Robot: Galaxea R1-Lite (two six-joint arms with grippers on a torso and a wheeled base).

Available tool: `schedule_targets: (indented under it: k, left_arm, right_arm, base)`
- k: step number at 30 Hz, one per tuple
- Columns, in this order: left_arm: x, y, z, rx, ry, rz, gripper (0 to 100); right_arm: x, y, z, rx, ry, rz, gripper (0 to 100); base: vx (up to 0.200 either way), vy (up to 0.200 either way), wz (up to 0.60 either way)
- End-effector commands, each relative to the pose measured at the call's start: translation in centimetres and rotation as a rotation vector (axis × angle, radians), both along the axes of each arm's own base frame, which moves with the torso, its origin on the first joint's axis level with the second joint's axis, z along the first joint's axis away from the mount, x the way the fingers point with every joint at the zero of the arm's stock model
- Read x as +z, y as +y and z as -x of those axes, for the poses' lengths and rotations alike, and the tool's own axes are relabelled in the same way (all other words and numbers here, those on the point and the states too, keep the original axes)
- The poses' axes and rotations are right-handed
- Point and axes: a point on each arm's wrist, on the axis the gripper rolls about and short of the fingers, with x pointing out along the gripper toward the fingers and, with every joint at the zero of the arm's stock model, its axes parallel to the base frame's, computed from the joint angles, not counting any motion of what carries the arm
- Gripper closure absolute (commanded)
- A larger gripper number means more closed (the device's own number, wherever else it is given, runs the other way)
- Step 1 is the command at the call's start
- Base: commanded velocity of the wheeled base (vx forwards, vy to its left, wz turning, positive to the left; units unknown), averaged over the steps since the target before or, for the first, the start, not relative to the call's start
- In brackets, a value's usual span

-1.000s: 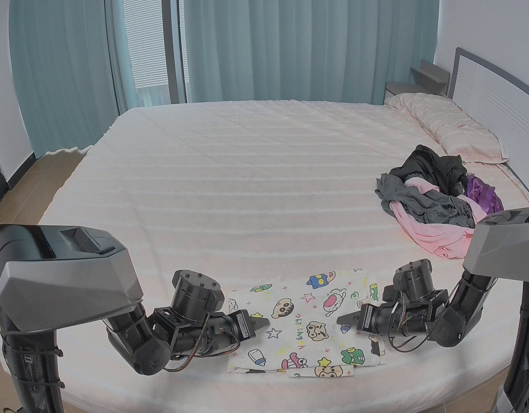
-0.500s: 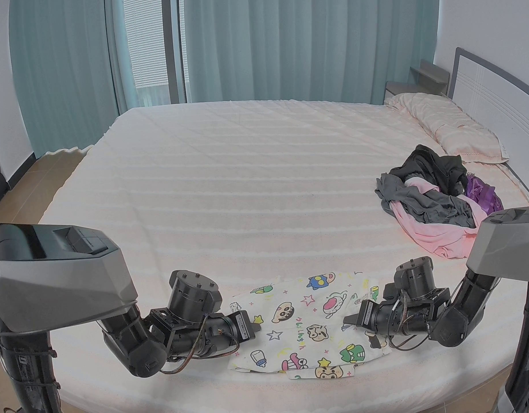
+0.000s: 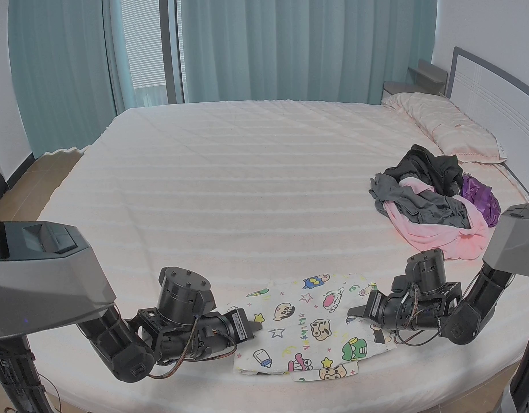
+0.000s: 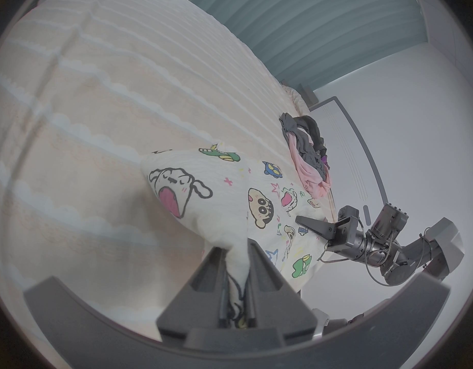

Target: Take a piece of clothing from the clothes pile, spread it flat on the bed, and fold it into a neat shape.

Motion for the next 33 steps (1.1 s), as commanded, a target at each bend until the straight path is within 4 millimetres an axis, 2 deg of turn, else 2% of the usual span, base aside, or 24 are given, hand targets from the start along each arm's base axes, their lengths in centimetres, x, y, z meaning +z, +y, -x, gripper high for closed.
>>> schedule_targets:
  k: [1, 9, 27, 33]
  left_arm:
    - [0.7, -0.2, 0.5, -0.012, -0.012, 0.013, 100]
    - [0.7, -0.2, 0.7, -0.014, -0.008, 0.011, 100]
    - [0.2, -0.4, 0.8, -0.02, 0.007, 0.005, 100]
    - [-0.1, -0.1, 1.2, -0.016, 0.027, -0.004, 100]
  right_arm:
    - [0.6, -0.1, 0.2, -0.002, -0.018, -0.005, 100]
    - [1.7, -0.8, 1.0, -0.01, -0.037, -0.007, 100]
    - [1.5, -1.2, 1.2, -0.017, -0.028, 0.008, 100]
    - [1.0, -1.4, 1.1, -0.008, -0.026, 0.03, 100]
  base:
    - [0.0, -0.2, 0.0]
    - [0.0, -0.2, 0.0]
    - [0.0, -0.2, 0.0]
    - [0.0, 0.0, 0.0]
